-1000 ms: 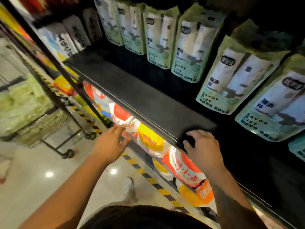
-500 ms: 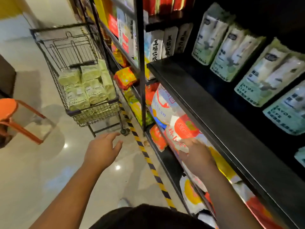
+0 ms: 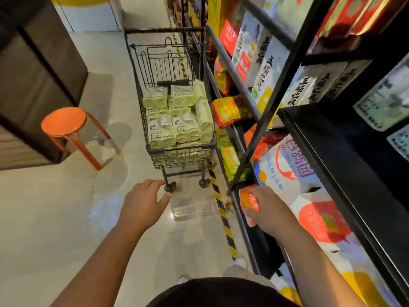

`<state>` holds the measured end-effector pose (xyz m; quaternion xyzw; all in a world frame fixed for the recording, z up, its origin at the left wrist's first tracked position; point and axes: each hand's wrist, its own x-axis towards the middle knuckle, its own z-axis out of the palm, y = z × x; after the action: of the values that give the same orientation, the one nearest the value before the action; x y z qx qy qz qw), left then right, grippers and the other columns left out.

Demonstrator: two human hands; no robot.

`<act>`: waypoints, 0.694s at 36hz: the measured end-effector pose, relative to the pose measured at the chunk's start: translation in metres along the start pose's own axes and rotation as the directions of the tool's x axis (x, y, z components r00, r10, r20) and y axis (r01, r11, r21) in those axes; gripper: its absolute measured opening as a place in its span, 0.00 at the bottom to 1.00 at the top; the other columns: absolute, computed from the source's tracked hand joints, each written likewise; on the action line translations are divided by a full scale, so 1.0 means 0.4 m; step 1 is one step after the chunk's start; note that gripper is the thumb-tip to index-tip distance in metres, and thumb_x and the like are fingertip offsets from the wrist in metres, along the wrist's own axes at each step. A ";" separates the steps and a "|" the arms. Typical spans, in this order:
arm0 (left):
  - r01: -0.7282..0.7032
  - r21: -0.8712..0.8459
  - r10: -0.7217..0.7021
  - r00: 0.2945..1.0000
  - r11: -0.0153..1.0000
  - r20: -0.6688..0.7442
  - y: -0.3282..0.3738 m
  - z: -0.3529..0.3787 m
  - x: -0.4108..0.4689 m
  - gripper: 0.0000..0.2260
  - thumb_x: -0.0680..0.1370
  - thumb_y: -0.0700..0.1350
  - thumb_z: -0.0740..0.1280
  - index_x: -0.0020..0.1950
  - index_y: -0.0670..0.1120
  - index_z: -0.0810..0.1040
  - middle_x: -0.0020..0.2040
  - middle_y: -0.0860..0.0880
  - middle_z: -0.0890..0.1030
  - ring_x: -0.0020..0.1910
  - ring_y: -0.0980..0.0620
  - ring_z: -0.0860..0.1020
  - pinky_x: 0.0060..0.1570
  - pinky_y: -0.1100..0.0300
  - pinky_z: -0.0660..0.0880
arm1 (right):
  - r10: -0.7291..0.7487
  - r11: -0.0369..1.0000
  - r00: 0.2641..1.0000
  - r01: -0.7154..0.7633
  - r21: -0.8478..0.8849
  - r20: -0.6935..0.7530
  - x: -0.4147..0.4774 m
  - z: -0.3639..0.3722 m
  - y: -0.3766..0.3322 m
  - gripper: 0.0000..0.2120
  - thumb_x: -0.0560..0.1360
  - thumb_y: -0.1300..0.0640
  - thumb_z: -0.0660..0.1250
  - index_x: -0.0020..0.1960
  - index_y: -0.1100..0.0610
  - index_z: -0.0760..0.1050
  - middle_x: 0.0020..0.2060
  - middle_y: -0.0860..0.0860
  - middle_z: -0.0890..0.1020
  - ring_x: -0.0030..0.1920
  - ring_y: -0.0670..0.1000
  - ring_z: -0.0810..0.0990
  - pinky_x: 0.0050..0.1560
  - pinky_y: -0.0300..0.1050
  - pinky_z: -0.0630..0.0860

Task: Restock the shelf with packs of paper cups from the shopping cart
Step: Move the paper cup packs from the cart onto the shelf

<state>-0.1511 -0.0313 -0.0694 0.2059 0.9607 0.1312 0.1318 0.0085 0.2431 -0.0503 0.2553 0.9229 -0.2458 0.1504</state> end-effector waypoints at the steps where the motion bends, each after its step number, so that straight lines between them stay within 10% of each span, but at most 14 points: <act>1: 0.014 0.000 -0.014 1.000 1.000 0.009 -0.001 0.003 0.014 0.20 0.81 0.58 0.64 0.71 0.52 0.75 0.68 0.49 0.78 0.64 0.44 0.76 0.60 0.49 0.74 | -0.007 1.000 1.000 0.007 0.000 0.011 0.024 -0.005 -0.004 0.27 0.78 0.49 0.68 0.75 0.51 0.67 0.74 0.49 0.66 0.72 0.51 0.67 0.69 0.46 0.67; 25: 0.304 0.104 -0.307 0.952 0.947 0.009 0.079 -0.053 0.541 0.23 0.82 0.60 0.60 0.74 0.53 0.70 0.72 0.51 0.73 0.69 0.47 0.72 0.63 0.51 0.72 | -0.352 0.924 0.911 0.375 -0.076 0.214 0.888 -0.277 -0.220 0.30 0.78 0.50 0.68 0.76 0.55 0.65 0.74 0.54 0.65 0.72 0.56 0.69 0.70 0.52 0.70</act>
<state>-0.3368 0.0855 -0.0830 0.0629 0.9847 0.0575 0.1520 -0.3493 0.3772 -0.0681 0.0444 0.9475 -0.2396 0.2070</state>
